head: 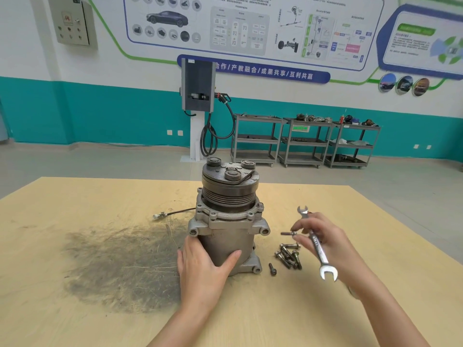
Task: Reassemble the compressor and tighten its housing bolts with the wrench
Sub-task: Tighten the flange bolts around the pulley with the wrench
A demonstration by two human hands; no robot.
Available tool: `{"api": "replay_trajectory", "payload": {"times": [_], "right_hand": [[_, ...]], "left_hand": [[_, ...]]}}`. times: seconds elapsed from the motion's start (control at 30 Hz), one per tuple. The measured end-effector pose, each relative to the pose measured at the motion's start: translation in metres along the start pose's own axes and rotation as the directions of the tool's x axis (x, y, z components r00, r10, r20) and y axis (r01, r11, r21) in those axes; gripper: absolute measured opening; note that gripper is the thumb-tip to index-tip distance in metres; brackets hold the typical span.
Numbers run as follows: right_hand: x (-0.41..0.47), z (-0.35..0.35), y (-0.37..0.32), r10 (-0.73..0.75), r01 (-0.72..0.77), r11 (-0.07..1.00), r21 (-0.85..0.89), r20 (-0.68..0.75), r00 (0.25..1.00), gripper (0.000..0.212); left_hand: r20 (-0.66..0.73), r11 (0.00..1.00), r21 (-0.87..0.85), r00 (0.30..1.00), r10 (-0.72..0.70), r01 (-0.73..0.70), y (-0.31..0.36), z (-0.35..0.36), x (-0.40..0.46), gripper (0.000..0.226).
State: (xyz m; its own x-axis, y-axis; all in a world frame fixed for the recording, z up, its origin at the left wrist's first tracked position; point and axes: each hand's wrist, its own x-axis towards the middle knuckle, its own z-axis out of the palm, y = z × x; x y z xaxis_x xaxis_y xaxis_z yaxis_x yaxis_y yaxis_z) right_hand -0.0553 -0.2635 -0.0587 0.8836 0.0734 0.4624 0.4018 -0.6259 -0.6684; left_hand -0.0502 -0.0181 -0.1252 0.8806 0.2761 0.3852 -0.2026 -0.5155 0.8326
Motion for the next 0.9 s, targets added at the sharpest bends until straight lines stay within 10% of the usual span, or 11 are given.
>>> {"api": "replay_trajectory", "payload": {"times": [0.5,0.6,0.9], "right_hand": [[0.035,0.038,-0.062,-0.186,0.18,0.967,-0.179,-0.016,0.982,0.007],[0.028,0.063,-0.056,-0.276,0.232,0.95,-0.21,-0.213,0.937,0.007],[0.025,0.067,-0.068,-0.112,0.202,0.959,0.201,-0.386,0.916,0.024]], "left_hand": [[-0.01,1.0,0.011,1.0,-0.022,0.022,0.0,0.002,0.001,0.084],[-0.008,1.0,0.01,1.0,-0.021,0.021,0.0,0.001,0.001,0.087],[-0.005,0.999,0.009,0.999,-0.036,0.036,0.001,0.002,0.001,0.089]]}}
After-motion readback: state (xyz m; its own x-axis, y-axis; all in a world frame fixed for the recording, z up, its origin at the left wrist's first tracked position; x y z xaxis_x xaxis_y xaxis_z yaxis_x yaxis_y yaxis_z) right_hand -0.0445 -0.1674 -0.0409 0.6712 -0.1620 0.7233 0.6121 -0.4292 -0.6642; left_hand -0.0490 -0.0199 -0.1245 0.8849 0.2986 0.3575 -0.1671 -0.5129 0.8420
